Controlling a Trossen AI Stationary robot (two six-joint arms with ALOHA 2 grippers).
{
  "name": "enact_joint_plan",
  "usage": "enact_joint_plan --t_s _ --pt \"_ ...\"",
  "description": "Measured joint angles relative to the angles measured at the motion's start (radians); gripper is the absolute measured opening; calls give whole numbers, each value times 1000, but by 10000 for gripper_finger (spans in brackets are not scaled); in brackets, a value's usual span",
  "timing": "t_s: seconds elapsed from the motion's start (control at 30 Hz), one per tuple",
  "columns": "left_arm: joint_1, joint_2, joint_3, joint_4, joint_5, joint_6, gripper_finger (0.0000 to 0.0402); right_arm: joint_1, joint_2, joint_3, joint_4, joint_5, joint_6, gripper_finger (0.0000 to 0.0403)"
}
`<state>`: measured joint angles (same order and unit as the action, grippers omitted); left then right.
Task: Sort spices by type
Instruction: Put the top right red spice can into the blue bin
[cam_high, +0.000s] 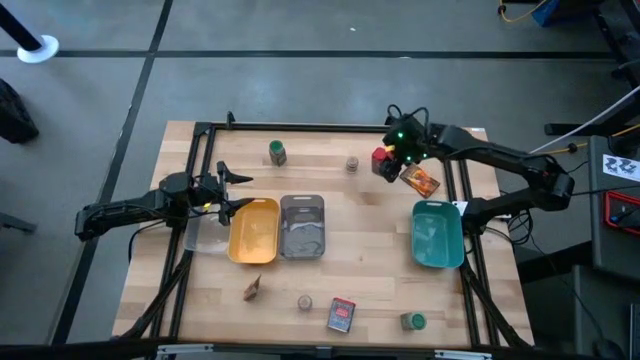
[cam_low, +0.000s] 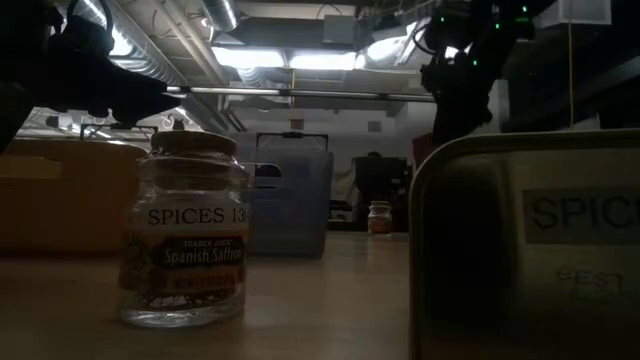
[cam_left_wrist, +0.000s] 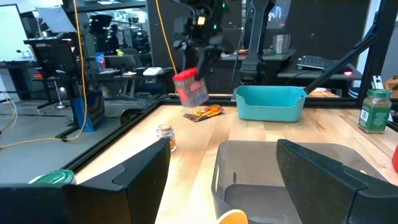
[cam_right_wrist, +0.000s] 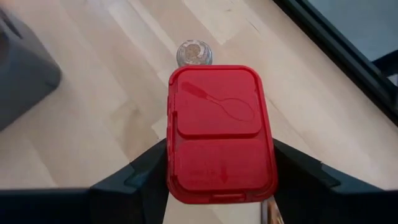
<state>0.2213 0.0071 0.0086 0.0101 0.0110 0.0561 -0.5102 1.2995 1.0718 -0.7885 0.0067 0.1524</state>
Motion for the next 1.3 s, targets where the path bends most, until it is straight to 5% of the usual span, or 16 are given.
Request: enact_joint_plan --t_s 0.5,0.7,1.3 --pt "0 0 0 0 0 0 279 39 -2 122 -340 -23 147 224" --pt "0 0 0 0 0 0 279 142 -2 122 -430 -26 240 250" --pt "0 0 0 0 0 0 279 518 -3 123 -636 -4 609 233"
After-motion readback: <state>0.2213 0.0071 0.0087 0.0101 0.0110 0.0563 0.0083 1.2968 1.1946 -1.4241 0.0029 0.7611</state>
